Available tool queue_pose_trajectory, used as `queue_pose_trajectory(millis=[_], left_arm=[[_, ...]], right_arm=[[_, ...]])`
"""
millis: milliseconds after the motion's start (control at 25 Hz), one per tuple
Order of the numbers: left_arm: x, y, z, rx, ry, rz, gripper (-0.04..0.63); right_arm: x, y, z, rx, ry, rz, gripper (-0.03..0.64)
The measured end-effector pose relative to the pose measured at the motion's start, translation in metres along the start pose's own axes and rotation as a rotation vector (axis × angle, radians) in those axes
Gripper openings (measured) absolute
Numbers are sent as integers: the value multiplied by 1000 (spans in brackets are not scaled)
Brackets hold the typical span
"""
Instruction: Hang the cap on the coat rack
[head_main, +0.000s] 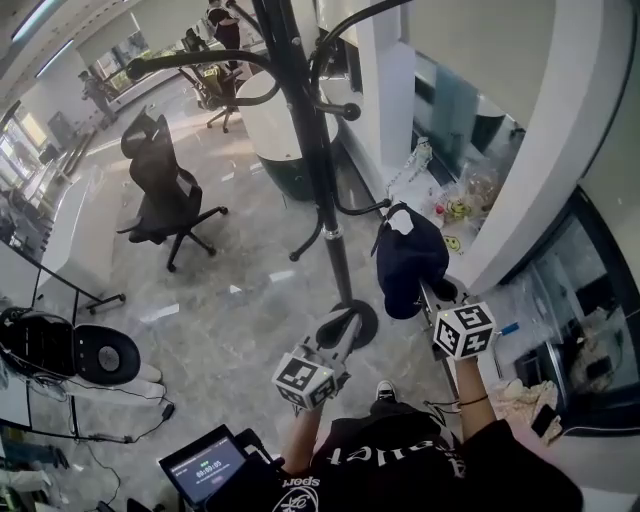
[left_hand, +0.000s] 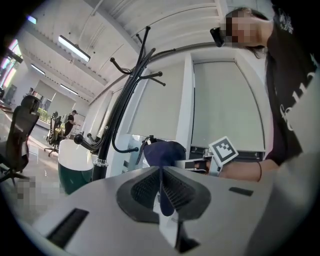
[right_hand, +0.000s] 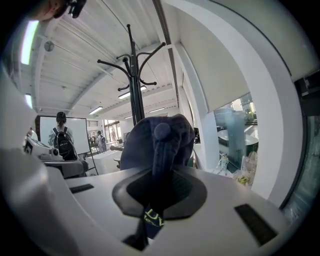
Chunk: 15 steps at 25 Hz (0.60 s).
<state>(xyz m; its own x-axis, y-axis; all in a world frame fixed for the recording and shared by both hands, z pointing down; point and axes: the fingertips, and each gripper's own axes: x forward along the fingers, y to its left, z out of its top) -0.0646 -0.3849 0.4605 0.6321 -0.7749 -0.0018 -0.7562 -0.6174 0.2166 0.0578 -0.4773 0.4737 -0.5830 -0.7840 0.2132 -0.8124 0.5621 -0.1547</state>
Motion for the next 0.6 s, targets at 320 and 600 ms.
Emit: queue_pose_trajectory(millis=[320, 600], left_arm=[[33, 23, 4, 11, 6, 68, 6], [45, 33, 4, 6, 17, 101, 6]], right_arm=[[62, -39, -2, -1, 58, 65, 34], [92, -49, -26, 1, 144, 110, 34]])
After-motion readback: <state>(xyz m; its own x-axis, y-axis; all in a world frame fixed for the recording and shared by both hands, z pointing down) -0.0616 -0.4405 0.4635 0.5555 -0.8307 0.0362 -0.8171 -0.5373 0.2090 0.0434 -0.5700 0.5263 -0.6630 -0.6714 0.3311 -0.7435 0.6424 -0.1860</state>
